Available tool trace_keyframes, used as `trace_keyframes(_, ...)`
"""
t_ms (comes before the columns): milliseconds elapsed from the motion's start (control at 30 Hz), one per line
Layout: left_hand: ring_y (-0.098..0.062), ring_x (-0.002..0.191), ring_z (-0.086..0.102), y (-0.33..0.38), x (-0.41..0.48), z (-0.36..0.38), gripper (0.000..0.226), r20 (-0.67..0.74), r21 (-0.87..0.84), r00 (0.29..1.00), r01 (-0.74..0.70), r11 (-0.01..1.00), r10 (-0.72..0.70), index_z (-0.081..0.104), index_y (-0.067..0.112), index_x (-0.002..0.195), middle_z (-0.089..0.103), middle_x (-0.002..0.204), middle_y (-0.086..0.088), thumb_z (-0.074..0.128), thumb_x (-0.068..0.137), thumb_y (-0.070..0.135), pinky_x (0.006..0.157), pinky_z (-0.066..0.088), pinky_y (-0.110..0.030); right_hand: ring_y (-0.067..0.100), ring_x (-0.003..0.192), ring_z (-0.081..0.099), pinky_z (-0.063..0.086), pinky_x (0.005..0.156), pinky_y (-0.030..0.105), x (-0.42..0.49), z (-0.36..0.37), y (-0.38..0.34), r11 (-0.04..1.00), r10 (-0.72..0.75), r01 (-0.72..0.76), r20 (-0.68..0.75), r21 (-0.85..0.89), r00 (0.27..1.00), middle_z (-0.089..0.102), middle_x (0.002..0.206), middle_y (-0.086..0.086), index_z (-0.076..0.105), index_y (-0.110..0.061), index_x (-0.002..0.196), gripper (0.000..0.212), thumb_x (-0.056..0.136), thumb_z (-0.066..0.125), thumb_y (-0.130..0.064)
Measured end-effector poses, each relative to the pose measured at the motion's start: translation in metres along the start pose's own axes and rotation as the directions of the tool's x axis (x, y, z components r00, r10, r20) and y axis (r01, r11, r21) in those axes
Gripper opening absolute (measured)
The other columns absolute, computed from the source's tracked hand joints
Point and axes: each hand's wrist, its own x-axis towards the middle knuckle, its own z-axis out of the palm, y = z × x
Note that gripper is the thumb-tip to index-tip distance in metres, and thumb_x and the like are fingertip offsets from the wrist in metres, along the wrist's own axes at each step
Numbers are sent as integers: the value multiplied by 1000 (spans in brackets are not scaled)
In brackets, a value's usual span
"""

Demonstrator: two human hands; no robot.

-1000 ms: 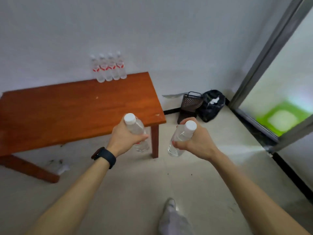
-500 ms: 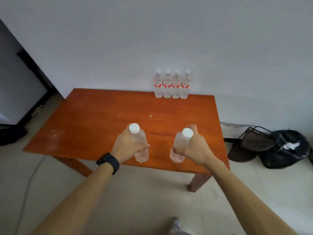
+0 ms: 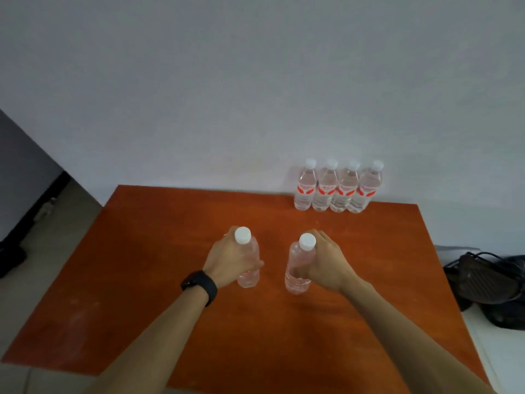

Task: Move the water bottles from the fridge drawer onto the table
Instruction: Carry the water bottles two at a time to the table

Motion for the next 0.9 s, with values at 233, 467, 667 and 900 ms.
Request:
trace_keyframes(233,-13,91,67,-18,132,-23,73,56,190,997,-62,980,52,50,34,122,67,102,13,80,64,67,77,57,-30,12,80,67,60,68,36,109,16,-12,996,49,-57,-116,-70,992,66,93,-8,35,-33,119,65,73,80,-27)
trace_keyframes(467,-18,99,67,-23,217,-24,66,120,119,989,-104,987,90,57,31,117,68,109,6,78,63,62,83,59,-40,26,113,53,55,77,41,192,17,-20,953,22,-84,-210,-291,978,64,108,5,40,-22,117,61,72,80,-29)
trace_keyframes(667,-19,99,64,-22,265,-23,69,93,79,990,-116,990,108,53,28,120,65,112,5,86,63,49,85,57,-38,30,108,53,44,79,36,247,20,-21,971,66,-127,-282,-204,957,68,102,3,36,-25,116,61,72,77,-32)
trace_keyframes(900,-18,99,63,-28,284,-23,72,127,53,984,-134,990,126,46,30,121,63,111,6,88,64,48,86,58,-38,33,106,59,50,85,41,268,24,-20,964,79,-146,-285,-222,955,68,108,4,38,-20,117,59,76,79,-29)
